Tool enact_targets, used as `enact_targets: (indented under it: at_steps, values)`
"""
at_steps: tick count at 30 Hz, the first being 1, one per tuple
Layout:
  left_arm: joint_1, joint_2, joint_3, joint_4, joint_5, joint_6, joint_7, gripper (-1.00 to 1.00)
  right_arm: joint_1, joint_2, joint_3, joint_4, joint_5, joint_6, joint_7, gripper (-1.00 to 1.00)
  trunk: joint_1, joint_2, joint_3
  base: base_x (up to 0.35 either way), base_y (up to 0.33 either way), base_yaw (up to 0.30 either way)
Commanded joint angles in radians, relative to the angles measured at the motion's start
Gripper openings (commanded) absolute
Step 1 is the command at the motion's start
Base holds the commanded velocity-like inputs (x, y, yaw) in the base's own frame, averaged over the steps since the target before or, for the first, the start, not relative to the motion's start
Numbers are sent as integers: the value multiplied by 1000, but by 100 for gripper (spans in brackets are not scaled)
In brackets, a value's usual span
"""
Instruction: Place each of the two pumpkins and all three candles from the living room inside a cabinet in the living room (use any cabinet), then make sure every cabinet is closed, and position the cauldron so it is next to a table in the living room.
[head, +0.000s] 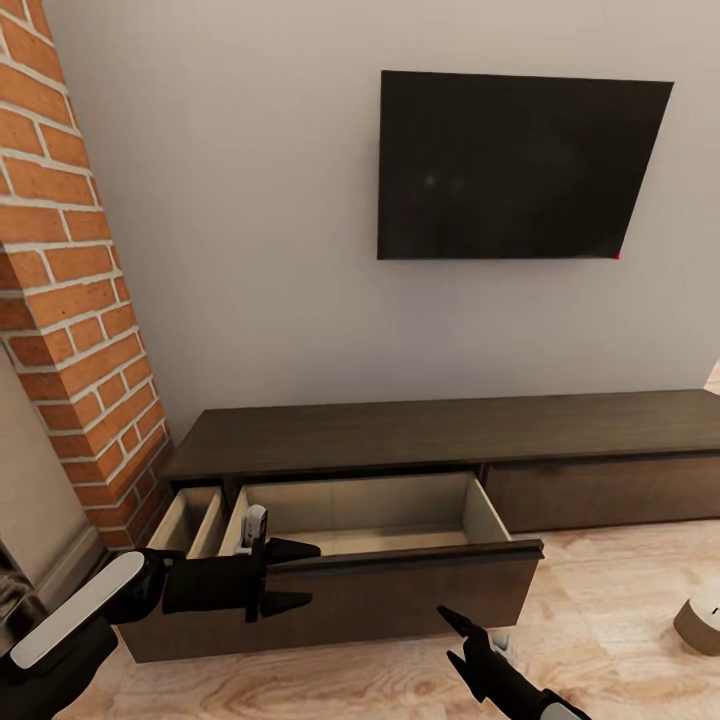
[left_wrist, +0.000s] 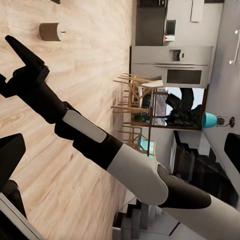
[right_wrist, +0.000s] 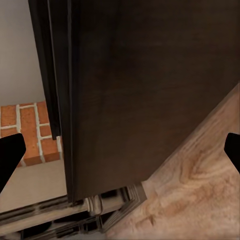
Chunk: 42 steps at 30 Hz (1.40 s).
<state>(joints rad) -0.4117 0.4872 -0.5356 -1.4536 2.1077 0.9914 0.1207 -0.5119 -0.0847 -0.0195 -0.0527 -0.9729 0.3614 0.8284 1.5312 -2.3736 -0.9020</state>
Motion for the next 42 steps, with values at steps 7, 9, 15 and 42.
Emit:
enact_targets:
  at_steps: [7,9,15,42]
  values:
    - [-1,1,-2,-1,10,0,12,100,0,0,-2,2,-4,-2,0,100,0,0,0,-184,-11,184]
    - [-1,1,-2,-1,11,0,14,100,0,0,-2,2,-4,-8,1,100,0,0,1,-247,-127,277]
    - [-1,1,-1,-1,10,0,16,100,0,0,-2,2,-4,-12,0,100,0,0,1,-100,-156,288]
    - [-1,1,-1,-1,9,0,16,100,0,2,-2,2,-4,-26,-2,100,0,0,1,-9,-4,292]
